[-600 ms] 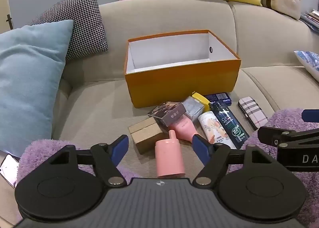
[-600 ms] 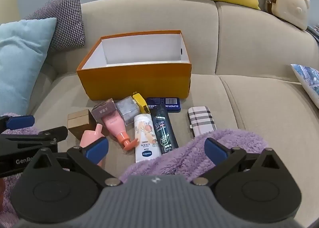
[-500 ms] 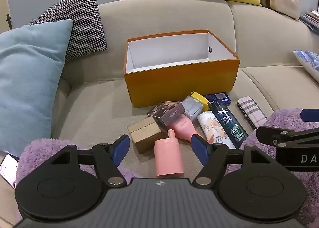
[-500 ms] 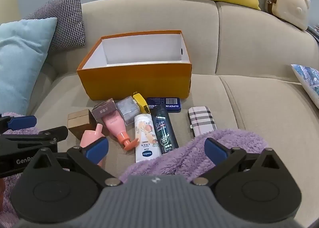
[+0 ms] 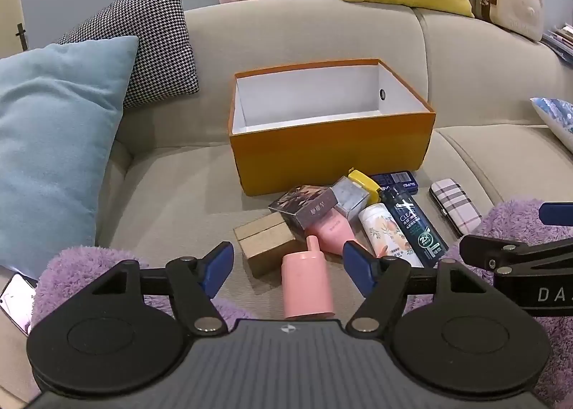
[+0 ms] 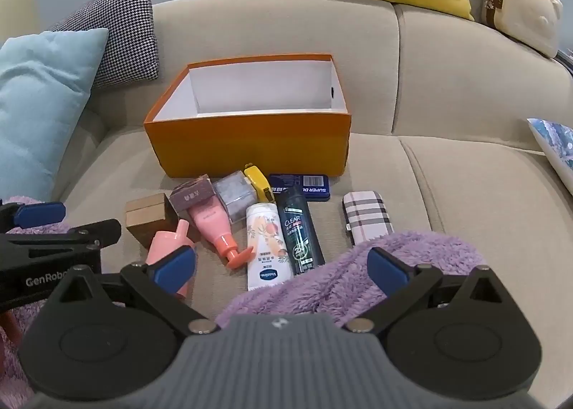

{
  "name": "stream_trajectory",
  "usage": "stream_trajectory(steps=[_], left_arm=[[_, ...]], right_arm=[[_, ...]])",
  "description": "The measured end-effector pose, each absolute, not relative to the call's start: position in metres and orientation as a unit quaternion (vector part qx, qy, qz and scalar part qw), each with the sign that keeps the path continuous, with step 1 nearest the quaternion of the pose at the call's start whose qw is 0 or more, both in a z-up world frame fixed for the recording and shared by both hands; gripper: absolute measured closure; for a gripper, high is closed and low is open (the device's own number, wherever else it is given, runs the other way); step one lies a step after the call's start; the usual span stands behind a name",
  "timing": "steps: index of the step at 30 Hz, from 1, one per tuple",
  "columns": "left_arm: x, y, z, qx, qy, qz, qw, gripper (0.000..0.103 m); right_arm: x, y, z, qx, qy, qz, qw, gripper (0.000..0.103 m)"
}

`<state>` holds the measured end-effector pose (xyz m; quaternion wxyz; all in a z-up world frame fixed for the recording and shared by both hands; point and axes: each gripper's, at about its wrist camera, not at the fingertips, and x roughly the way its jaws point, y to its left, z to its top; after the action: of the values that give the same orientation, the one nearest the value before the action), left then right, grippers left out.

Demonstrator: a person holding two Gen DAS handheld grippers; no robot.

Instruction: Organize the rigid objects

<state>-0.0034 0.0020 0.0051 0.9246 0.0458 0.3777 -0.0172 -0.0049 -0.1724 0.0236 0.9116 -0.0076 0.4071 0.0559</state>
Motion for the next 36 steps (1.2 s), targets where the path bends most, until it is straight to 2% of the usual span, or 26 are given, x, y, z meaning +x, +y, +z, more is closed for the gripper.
stream_trajectory(steps=[36], left_arm=[[-0.0066,0.0043,0.0045,0.034,0.373,-0.022,0.927,0.021]], right_arm=[[-0.0029,-0.1683,0.0167,-0.015,0.414,0.058,0.908,0.001]])
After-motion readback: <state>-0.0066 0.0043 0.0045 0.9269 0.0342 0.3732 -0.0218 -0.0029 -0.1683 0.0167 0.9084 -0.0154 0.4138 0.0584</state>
